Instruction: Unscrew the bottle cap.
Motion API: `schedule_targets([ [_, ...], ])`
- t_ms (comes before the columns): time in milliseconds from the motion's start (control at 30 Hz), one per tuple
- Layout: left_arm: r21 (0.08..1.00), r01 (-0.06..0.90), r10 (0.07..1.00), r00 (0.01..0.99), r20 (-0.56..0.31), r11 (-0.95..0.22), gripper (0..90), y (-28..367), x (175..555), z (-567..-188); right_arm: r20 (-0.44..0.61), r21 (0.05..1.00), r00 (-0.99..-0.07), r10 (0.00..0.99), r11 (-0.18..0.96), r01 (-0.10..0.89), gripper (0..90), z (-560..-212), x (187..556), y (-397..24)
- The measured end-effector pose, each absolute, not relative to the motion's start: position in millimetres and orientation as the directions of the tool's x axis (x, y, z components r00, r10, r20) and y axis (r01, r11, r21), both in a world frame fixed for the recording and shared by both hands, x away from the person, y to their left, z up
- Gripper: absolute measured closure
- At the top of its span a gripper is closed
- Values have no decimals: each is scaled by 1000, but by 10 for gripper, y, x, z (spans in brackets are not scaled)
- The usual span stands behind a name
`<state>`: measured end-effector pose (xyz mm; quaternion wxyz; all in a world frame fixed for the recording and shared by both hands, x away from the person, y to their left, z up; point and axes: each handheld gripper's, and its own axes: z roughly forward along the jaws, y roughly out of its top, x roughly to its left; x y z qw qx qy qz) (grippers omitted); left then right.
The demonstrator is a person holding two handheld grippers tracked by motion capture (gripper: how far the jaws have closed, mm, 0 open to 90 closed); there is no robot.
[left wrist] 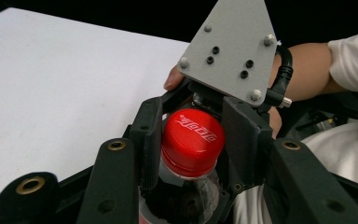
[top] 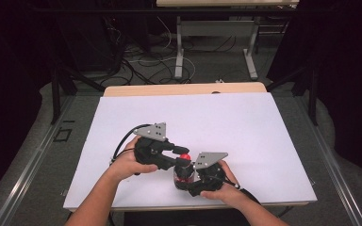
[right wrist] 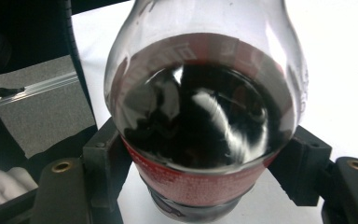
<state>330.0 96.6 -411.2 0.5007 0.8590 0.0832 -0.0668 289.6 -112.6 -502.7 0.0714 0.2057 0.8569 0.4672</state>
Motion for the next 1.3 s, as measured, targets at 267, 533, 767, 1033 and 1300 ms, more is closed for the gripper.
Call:
schedule_targets([
  [267,868,251,246,957,-155,-429,610,948,3214,-4135,66,835,-856,513,441,329,289,-5028,2924,-1152],
  [533,877,368,679,731,-68,-309,612,539,2776,-4170,33,833,-778,627,414,368,289,-5063,2952,-1166],
  [767,868,364,662,748,-56,-338,541,536,2801,-4100,66,828,-806,588,419,373,288,-5044,2967,-1213],
  [1033,868,291,326,931,-161,-402,429,883,3143,-3943,86,846,-864,496,422,326,288,-4997,2949,-1210],
  [1300,855,192,51,980,-191,-481,489,931,3300,-4048,78,846,-902,424,451,285,288,-5001,2892,-1147],
])
